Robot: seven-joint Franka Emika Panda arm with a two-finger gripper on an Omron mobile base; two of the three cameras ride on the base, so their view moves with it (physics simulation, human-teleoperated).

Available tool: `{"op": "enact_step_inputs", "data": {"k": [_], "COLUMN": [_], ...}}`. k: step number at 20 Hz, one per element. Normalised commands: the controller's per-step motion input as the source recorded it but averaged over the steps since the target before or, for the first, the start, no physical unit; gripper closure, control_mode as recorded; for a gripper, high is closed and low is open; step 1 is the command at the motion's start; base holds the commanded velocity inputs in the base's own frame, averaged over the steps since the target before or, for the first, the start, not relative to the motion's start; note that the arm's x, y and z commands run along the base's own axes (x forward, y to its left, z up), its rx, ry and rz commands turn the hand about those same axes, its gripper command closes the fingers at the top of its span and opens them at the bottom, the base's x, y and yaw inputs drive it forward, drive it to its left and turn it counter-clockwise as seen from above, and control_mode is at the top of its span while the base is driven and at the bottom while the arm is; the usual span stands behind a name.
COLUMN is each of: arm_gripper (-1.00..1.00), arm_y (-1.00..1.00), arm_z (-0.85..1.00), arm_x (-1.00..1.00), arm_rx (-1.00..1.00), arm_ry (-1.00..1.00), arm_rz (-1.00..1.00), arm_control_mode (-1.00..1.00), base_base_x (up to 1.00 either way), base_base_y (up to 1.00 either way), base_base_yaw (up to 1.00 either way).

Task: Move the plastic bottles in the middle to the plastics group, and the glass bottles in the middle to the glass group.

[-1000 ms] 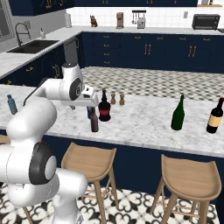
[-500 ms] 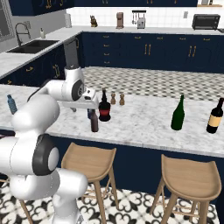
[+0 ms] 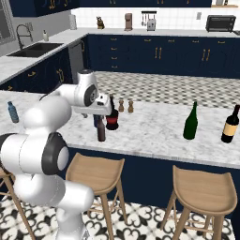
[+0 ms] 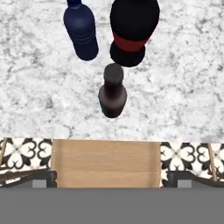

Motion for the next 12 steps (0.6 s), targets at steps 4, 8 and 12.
{"op": "enact_step_inputs", "data": {"k": [4,8,12], "arm_gripper": [-1.00,-1.00,-1.00], "arm_y": [0.00,0.00,0.00], "arm_z": [-0.16,-0.04,-0.15], "arm_x": [0.49,0.26,0.02], "arm_rx": [0.00,0.01,0.00], "arm_ry": [0.00,-0.05,-0.11], "arm_rz": [0.00,0.00,0.01], "arm_control_mode": [-1.00,-1.00,-1.00], "base_base_x": [0.00,0.00,0.00], "base_base_y": [0.00,0.00,0.00], "base_base_yaw": [0.00,0.00,0.00]}}
